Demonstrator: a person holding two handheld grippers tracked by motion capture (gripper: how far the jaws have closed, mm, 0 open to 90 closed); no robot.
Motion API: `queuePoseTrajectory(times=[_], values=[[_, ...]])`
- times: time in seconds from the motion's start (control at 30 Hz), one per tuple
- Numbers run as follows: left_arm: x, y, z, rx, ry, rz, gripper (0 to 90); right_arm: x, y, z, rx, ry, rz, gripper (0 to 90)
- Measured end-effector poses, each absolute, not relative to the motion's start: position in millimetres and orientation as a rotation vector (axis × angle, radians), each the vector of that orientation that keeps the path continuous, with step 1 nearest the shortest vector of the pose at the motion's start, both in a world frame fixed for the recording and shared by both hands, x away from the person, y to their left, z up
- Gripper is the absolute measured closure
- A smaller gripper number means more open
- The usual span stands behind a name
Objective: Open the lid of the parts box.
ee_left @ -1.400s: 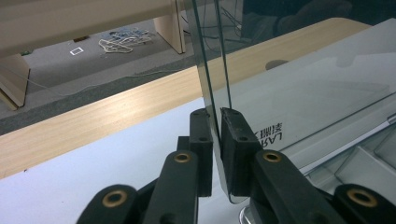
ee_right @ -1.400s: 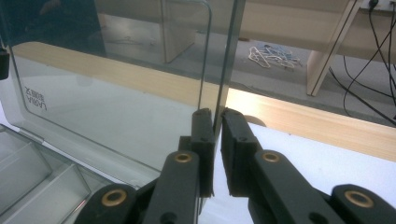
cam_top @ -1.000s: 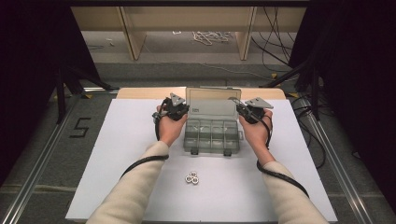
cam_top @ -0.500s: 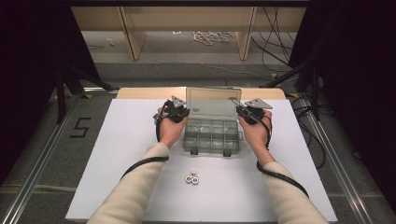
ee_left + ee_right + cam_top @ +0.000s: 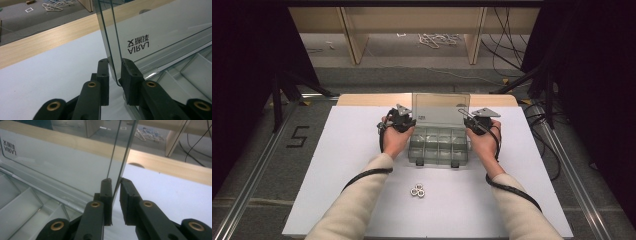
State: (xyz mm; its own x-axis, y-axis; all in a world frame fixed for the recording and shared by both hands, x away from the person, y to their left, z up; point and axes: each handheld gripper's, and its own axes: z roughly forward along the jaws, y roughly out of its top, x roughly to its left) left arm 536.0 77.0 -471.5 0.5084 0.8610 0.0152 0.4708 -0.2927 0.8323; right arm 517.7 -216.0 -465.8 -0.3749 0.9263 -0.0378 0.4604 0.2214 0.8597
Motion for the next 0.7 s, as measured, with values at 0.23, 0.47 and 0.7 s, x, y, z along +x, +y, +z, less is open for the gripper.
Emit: queuePoseTrajectory(times=[0.23, 0.47, 0.7], values=[[533.7, 80.8, -469.7, 1.906, 1.094, 0.586, 63.6, 518.4, -216.8, -467.0, 1.294, 1.955, 1.051, 72.2], [525.4, 90.9, -465.7, 1.884, 1.070, 0.548, 48.8, 516.6, -221.2, -463.1, 1.316, 1.929, 1.114, 52.6], [508.7, 95.4, -452.4, 1.927, 0.977, 0.469, 23.5, 507.0, -223.0, -447.6, 1.223, 1.987, 1.154, 32.2]])
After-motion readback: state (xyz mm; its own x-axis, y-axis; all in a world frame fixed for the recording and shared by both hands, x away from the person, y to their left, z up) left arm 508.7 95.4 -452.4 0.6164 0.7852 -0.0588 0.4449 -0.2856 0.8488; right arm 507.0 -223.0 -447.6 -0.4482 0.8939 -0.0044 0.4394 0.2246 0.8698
